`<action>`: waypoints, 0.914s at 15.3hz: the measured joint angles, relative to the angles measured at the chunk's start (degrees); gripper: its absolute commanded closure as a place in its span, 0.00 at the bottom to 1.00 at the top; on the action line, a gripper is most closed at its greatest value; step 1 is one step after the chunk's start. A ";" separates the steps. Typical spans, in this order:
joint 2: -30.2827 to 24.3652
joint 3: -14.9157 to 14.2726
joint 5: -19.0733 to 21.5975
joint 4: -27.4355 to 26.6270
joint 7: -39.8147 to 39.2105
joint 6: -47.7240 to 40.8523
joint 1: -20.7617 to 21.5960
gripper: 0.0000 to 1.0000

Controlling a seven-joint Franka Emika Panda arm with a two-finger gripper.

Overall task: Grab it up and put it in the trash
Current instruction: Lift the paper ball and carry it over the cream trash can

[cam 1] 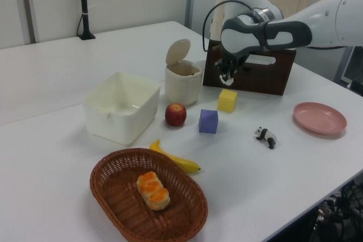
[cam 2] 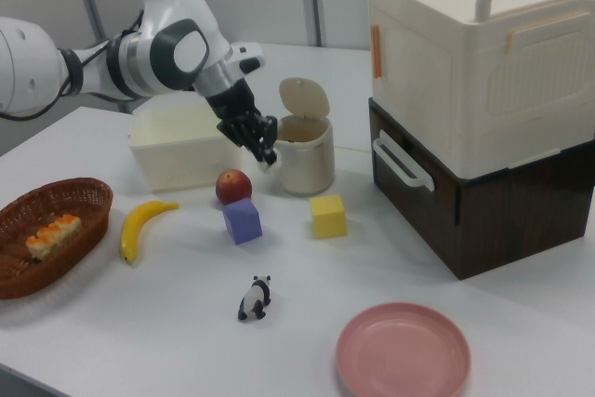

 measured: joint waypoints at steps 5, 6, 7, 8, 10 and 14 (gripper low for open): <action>4.58 0.09 -0.01 7.20 0.45 2.75 0.81 0.77; 5.67 0.10 -0.02 8.41 0.45 5.00 1.09 0.76; 6.50 0.10 -0.03 9.18 0.45 7.17 1.23 0.76; 7.21 0.10 -0.04 9.73 0.45 9.13 1.27 0.76; 8.35 0.03 -0.21 10.23 0.45 12.21 1.26 0.76; 11.13 -0.06 -0.80 11.81 0.45 18.88 1.06 0.76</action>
